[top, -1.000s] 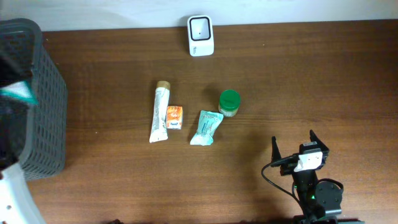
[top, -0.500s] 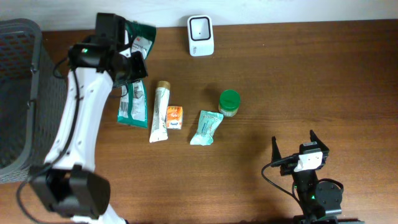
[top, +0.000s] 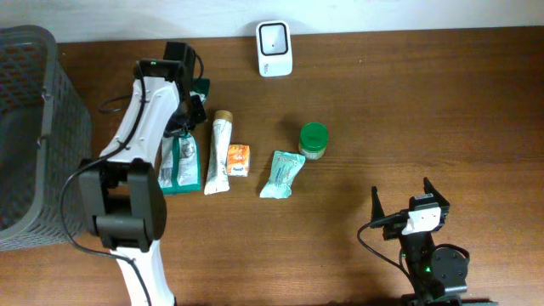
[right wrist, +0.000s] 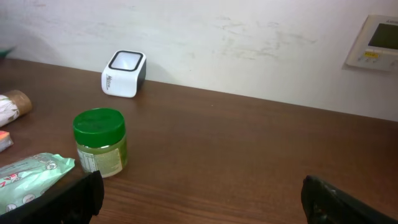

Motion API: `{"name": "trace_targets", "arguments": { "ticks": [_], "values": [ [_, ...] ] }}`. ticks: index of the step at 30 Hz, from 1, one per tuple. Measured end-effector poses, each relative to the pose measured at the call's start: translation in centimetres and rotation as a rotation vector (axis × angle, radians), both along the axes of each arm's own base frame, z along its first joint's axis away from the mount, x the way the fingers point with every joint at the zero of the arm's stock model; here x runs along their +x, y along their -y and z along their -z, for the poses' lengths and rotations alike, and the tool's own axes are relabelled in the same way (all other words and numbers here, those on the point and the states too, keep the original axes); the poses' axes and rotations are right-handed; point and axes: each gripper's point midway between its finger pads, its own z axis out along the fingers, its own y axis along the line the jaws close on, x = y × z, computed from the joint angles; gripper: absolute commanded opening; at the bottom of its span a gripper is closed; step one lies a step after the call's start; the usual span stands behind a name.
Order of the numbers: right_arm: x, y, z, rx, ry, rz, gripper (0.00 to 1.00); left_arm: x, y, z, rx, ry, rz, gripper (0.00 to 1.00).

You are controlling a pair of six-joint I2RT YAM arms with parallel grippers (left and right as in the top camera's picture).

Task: Scan the item barcode

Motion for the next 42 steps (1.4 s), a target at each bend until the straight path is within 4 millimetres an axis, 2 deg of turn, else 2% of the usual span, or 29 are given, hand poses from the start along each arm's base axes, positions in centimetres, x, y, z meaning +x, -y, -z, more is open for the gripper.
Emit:
{"name": "trace_targets", "arguments": {
  "ticks": [4, 8, 11, 12, 13, 14, 15, 18, 21, 23, 24, 26, 30, 31, 32, 36, 38, 39, 40, 42],
  "values": [
    [0.0, 0.0, 0.0, 0.000, 0.000, 0.000, 0.98, -0.4, 1.2, 2.6, -0.056, -0.066, 0.008, 0.00],
    [0.0, 0.0, 0.0, 0.000, 0.000, 0.000, 0.98, -0.5, 3.2, 3.4, -0.099, -0.078, 0.037, 0.00],
    [0.0, 0.0, 0.0, 0.000, 0.000, 0.000, 0.98, -0.2, 6.0, 4.5, -0.161, -0.077, 0.081, 0.01],
    [0.0, 0.0, 0.0, 0.000, 0.000, 0.000, 0.98, 0.0, 6.6, 4.7, -0.174, -0.073, 0.090, 0.19],
    [0.0, 0.0, 0.0, 0.000, 0.000, 0.000, 0.98, 0.1, 7.8, 5.2, -0.194, -0.069, 0.108, 0.46],
    [0.0, 0.0, 0.0, 0.000, 0.000, 0.000, 0.98, -0.1, 8.9, 5.4, -0.207, -0.074, 0.124, 0.62],
    [0.0, 0.0, 0.0, 0.000, 0.000, 0.000, 0.98, -0.3, 9.6, 5.5, -0.210, -0.077, 0.138, 0.68],
    [0.0, 0.0, 0.0, 0.000, 0.000, 0.000, 0.98, -0.6, 11.1, 5.5, -0.227, -0.080, 0.162, 0.72],
    [0.0, 0.0, 0.0, 0.000, 0.000, 0.000, 0.98, -0.7, 10.9, 4.5, -0.233, -0.096, 0.165, 0.73],
    [0.0, 0.0, 0.0, 0.000, 0.000, 0.000, 0.98, 0.4, 10.5, 2.2, -0.238, -0.071, 0.178, 0.72],
    [0.0, 0.0, 0.0, 0.000, 0.000, 0.000, 0.98, 1.4, 10.2, 0.1, -0.243, -0.034, 0.190, 0.72],
    [0.0, 0.0, 0.0, 0.000, 0.000, 0.000, 0.98, 3.5, 9.3, -4.7, -0.248, 0.061, 0.214, 0.72],
    [0.0, 0.0, 0.0, 0.000, 0.000, 0.000, 0.98, 4.4, 6.5, -12.2, -0.236, 0.197, 0.244, 0.72],
    [0.0, 0.0, 0.0, 0.000, 0.000, 0.000, 0.98, 4.3, 5.2, -14.4, -0.220, 0.242, 0.236, 0.74],
    [0.0, 0.0, 0.0, 0.000, 0.000, 0.000, 0.98, 4.2, 4.2, -15.7, -0.206, 0.268, 0.226, 0.77],
    [0.0, 0.0, 0.0, 0.000, 0.000, 0.000, 0.98, 2.3, -2.3, -21.5, -0.109, 0.375, 0.149, 0.82],
    [0.0, 0.0, 0.0, 0.000, 0.000, 0.000, 0.98, 0.4, -6.7, -23.9, -0.056, 0.407, 0.097, 0.81],
    [0.0, 0.0, 0.0, 0.000, 0.000, 0.000, 0.98, -0.4, -7.8, -23.9, -0.049, 0.391, 0.074, 0.82],
    [0.0, 0.0, 0.0, 0.000, 0.000, 0.000, 0.98, -1.7, -8.8, -23.4, -0.049, 0.343, 0.051, 0.82],
    [0.0, 0.0, 0.0, 0.000, 0.000, 0.000, 0.98, -2.8, -11.7, -22.2, -0.045, 0.288, -0.014, 0.82]
  ]
}}
